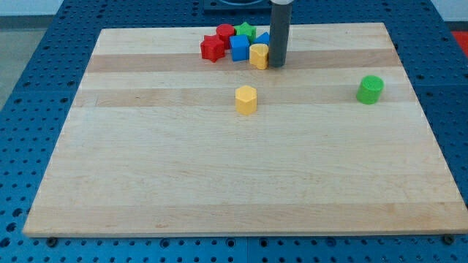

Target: Move the yellow hexagon horizontally to the green circle

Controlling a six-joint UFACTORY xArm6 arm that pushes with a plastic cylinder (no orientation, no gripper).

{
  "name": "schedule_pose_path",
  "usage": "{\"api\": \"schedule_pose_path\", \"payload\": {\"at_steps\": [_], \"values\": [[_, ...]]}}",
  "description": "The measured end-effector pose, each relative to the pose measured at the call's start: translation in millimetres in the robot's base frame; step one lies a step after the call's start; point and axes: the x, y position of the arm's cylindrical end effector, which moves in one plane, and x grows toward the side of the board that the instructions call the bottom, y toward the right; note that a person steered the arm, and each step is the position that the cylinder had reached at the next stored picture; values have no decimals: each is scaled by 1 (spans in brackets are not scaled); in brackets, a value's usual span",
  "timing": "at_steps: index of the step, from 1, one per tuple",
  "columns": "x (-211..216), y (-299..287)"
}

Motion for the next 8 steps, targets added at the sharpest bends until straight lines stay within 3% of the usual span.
{"api": "schedule_pose_path", "payload": {"at_steps": [1,4,8], "values": [[11,0],[110,-6],[118,-72]]}}
